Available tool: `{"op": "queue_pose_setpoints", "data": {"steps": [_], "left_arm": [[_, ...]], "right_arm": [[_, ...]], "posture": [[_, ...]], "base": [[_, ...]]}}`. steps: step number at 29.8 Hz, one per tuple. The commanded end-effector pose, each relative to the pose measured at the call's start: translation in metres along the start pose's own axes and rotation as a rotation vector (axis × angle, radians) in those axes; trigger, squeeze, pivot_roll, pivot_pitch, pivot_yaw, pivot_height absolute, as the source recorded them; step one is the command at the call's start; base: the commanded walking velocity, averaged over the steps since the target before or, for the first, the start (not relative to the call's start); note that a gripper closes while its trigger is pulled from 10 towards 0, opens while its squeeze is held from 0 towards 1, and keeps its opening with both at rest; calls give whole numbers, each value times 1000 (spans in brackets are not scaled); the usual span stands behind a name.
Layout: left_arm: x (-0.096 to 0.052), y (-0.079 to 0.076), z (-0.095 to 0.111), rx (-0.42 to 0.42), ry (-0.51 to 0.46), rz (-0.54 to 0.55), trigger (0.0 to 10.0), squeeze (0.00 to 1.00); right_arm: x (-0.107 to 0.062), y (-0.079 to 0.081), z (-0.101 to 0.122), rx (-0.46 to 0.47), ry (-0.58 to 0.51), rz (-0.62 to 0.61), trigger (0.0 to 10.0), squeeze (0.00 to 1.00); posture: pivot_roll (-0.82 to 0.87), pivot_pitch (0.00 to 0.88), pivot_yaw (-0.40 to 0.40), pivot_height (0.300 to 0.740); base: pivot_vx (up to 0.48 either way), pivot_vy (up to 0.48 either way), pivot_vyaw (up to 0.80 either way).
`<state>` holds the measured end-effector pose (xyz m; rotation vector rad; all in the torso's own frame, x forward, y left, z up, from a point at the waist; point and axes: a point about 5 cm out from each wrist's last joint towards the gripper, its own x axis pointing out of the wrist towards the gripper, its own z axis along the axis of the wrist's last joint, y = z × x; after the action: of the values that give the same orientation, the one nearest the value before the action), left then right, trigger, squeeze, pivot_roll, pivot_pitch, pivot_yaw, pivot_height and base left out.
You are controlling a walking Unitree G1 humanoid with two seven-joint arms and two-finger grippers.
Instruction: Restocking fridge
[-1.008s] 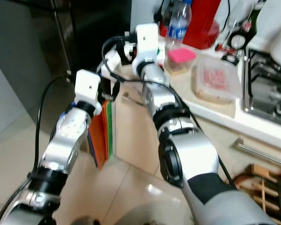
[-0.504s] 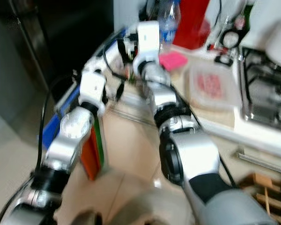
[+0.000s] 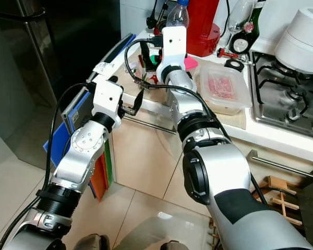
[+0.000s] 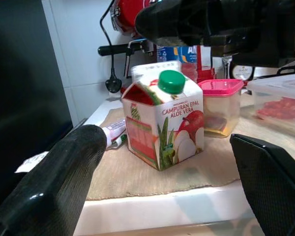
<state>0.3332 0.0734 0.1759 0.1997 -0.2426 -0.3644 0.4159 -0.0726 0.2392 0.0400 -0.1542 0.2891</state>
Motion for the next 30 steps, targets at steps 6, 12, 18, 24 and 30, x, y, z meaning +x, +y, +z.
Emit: {"op": "queue_pose_setpoints", "data": {"steps": [6,12,18,24,30], "left_arm": [[0,-3,0,-5,5,-14,10000,0],[-2,-4,0,-1,5,-12,10000,0],[-11,-2,-2,-1,17,9,10000,0],[-24,5,-4,10,37,43,10000,0],[-33,10,-2,21,48,60,10000,0]], "right_arm": [[4,-1,8,12,21,-2,10000,0],[4,2,5,-11,45,5,10000,0],[4,5,2,-9,60,11,10000,0],[4,12,0,-1,65,14,10000,0],[4,14,-1,4,63,6,10000,0]], "posture": [[73,50,-83,740],[98,54,-99,740],[136,76,-116,740],[181,108,-121,740],[213,144,-112,740]], "base": [[0,0,0],[0,0,0],[0,0,0],[0,0,0],[0,0,0]]}}
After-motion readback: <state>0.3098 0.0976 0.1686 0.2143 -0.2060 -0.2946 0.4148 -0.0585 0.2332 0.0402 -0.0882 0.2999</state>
